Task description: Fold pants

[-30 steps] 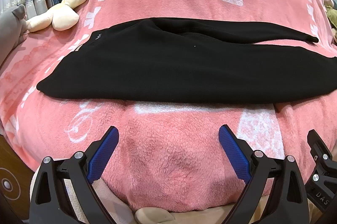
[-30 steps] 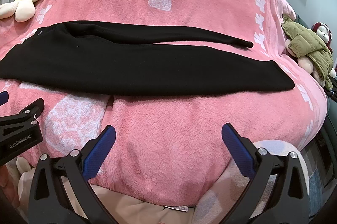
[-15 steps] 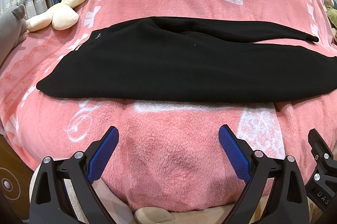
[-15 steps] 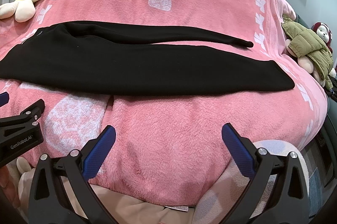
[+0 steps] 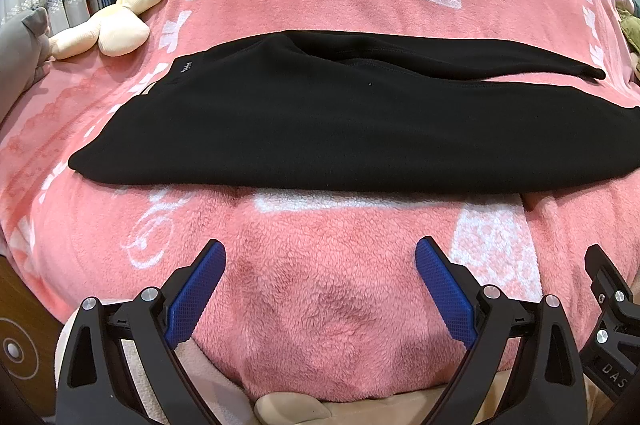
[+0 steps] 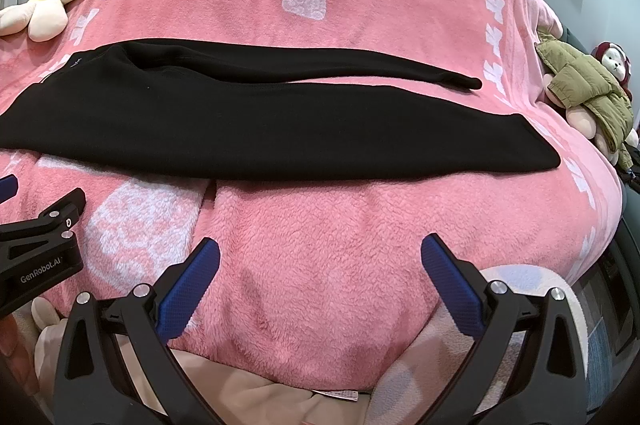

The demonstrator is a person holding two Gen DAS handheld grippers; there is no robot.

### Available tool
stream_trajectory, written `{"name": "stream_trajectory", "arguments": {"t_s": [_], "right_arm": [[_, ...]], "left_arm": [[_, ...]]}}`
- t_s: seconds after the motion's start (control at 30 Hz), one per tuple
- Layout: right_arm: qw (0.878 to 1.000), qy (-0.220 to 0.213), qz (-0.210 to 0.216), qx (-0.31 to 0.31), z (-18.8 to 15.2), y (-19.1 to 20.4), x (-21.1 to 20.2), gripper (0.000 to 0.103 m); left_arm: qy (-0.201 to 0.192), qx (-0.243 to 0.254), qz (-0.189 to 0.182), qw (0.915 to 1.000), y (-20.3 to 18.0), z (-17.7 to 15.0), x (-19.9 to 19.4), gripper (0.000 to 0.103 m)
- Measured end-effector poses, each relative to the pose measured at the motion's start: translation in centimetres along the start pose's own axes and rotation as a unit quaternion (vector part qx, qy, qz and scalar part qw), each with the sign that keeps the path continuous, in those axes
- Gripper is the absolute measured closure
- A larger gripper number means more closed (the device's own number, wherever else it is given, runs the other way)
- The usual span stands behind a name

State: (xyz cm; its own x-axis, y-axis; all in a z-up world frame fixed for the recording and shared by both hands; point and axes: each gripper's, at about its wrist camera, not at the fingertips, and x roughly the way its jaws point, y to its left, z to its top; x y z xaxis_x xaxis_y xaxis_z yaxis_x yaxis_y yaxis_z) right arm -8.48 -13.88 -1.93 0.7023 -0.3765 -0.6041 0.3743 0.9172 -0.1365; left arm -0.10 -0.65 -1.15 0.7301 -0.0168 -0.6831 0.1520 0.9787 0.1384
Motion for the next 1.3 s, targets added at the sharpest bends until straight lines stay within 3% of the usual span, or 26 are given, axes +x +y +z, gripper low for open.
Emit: {"name": "stream_trajectory", "arguments": {"t_s": [0.77, 0.87, 0.97, 1.07, 1.3], "right_arm": [[1.000, 0.022, 0.014, 0.007, -0.5, -0.1, 0.9, 0.005], [0.999, 0.033, 0.029, 0.018, -0.1, -0.7, 0.9, 0.005], [0.998, 0.035, 0.043, 0.035, 1.6, -2.5, 1.2, 0.005], [0.998, 0.030, 0.041, 0.035, 4.1, -4.6, 2.2, 0.005], [0.997, 0.040, 0.027, 0.066, 12.9, -14.0, 9.9, 0.005]], "left_arm": [[0.002, 0.001, 0.001, 1.0000, -0.1, -0.4, 0.4, 0.009], [0.005, -0.007, -0.014, 0.9999, 0.3, -0.1, 0.1, 0.009], [0.004, -0.035, -0.044, 0.9984, 2.0, 1.1, -0.6, 0.009], [0.002, -0.050, -0.045, 0.9977, 4.3, 3.6, -0.6, 0.009], [0.009, -0.116, -0.063, 0.9912, 12.2, 12.2, 2.8, 0.009]]}}
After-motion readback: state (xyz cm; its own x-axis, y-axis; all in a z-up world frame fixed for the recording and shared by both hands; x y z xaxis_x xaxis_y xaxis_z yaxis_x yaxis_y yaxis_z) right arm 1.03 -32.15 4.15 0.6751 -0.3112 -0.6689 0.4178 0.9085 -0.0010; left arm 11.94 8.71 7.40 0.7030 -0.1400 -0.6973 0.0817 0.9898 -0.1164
